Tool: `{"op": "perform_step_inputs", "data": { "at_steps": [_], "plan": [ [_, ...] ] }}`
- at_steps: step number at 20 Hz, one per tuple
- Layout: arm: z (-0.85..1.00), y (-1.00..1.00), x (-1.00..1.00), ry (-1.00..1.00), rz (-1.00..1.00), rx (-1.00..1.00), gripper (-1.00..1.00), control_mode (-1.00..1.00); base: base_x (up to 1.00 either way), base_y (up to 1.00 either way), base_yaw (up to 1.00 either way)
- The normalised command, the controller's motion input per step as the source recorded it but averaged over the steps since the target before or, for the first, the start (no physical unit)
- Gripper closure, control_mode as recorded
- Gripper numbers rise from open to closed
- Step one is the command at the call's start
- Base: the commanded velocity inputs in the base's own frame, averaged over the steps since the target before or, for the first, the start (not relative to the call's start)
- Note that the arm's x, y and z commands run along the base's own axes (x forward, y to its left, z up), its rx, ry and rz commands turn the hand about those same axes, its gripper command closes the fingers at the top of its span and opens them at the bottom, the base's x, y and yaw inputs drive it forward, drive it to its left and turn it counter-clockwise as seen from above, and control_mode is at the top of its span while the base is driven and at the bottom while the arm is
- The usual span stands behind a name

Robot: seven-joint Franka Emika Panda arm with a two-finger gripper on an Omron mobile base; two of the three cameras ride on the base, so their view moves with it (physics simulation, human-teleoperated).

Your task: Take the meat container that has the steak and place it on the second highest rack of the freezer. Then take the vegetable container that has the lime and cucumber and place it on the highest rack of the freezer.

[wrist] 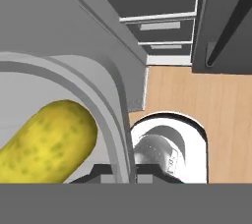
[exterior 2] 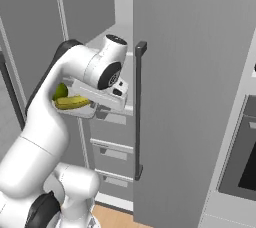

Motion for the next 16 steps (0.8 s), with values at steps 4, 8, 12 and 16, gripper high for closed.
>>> {"op": "perform_step_inputs", "data": {
  "at_steps": [4,8,12,16],
  "plan": [
    [0.39,0.46,0.51,0.00,-0.23,0.24,1.00,-1.00,0.00,0.00,0.00],
    [0.32,0.32,0.65,0.00,-0.35,0.06,1.00,-1.00,0.00,0.00,0.00],
    [0.07,0.38,0.83,0.00,-0.66,-0.01,1.00,-1.00,0.00,0.00,0.00],
    [0.00,0.42,0.29,0.00,-0.74,0.13,1.00,-1.00,0.00,0.00,0.00]
  ]
}}
